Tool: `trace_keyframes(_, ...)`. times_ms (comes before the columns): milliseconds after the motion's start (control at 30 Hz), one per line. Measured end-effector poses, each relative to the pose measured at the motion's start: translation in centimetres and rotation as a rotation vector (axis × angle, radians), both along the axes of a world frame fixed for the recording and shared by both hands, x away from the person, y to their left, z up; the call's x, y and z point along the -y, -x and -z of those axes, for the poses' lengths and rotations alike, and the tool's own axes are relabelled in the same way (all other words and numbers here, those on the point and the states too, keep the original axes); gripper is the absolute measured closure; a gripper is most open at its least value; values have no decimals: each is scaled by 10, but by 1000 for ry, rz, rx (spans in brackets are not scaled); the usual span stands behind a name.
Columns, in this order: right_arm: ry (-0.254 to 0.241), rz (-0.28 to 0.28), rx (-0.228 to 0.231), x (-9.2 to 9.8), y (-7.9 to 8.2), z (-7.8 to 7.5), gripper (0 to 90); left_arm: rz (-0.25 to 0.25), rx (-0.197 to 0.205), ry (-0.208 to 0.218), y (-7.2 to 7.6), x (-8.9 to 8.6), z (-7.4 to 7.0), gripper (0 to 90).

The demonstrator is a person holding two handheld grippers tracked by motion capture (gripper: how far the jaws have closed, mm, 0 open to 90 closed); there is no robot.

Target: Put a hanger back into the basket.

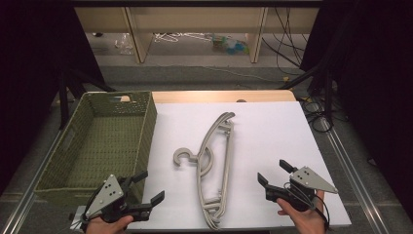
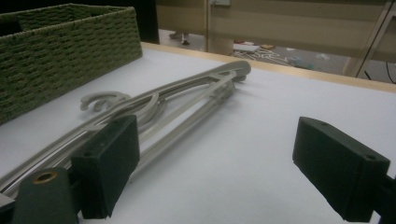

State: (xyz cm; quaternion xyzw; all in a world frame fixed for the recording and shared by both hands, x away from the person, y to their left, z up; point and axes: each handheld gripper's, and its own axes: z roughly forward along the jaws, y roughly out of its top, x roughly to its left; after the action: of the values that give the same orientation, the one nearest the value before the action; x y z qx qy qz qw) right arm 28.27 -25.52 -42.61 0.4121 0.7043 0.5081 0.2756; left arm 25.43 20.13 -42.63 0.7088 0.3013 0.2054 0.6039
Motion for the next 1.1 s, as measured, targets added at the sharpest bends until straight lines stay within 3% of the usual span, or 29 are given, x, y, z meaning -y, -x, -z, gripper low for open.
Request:
trace_keyframes(100,2,16,-23,1,0,1,157,-3,-8,9,0,0,0,158)
trace_keyframes(433,-3,15,-28,-1,-2,1,157,2,-3,9,0,0,0,158)
trace_keyframes(667,19,-22,-56,-12,-5,2,158,3,-12,9,1,1,0,158)
trace_keyframes(733,51,-35,-61,-15,-6,2,159,4,-10,5,0,1,0,158)
trace_keyframes(933,89,-78,-87,-30,-9,0,160,8,-10,3,0,1,0,158)
trace_keyframes(1000,131,-106,-114,-39,-12,-1,160,3,-29,15,1,2,1,158)
trace_keyframes(1067,169,-159,-145,-54,-16,-2,160,7,-21,3,0,2,1,158)
trace_keyframes(1100,169,-159,-145,-54,-16,-2,160,7,-21,3,0,2,1,158)
